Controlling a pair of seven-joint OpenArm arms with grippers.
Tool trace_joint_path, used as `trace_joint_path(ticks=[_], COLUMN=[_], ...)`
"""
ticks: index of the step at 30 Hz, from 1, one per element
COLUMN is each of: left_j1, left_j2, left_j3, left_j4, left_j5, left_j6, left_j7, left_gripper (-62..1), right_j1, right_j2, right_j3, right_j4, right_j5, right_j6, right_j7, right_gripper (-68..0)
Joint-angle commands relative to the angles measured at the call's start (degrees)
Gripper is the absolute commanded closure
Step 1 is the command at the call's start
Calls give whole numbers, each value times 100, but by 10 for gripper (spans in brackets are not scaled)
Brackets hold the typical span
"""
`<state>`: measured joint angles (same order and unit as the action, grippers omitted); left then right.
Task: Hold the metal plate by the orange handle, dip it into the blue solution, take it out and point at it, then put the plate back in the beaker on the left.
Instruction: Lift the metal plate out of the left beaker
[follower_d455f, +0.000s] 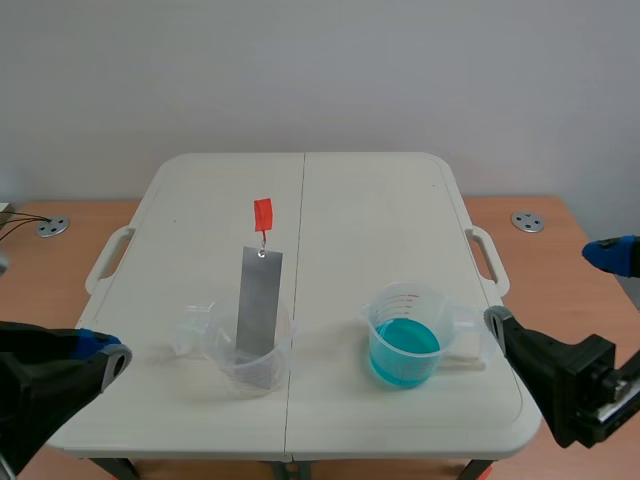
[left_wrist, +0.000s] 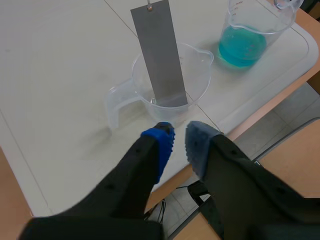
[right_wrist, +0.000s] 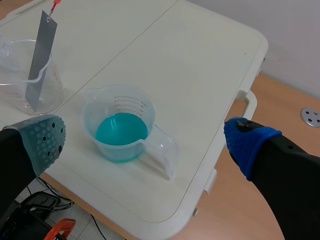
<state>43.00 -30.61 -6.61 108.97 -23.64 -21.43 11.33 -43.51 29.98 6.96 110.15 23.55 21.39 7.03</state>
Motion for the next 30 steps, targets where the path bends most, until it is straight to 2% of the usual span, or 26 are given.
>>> trace_joint_path(ticks=[1,4,9,12,17,21,23,30], left_j1=[15,28,424,743,1130,1375,1447,1458], left_j2=[39,37,-79,-146,-184,-181,-181,-177], left_j3=[-37,-37,-59,-59,-57,-57,-46,35], left_j4=[57,57,57,57,22,-208,-476,-1622], left_j5=[-35,-17,662,955,1043,1370,1456,1451], left_j6=[-11,-11,68,81,74,74,74,70], left_j7=[-74,-74,-72,-76,-9,223,245,116], left_gripper=[-50,-51,-51,-51,-50,-30,-30,-30], right_j1=[66,68,111,214,518,833,1005,1714], right_j2=[0,0,0,0,0,0,0,-2], right_j3=[11,11,11,9,-192,-479,-645,-1268], right_j4=[57,57,57,52,11,-116,-190,-472], right_j5=[63,63,66,68,66,66,68,168], right_j6=[-20,-17,79,96,111,111,111,116], right_j7=[90,160,415,413,361,321,323,129], right_gripper=[-663,-663,-663,-663,-663,-663,-663,-663])
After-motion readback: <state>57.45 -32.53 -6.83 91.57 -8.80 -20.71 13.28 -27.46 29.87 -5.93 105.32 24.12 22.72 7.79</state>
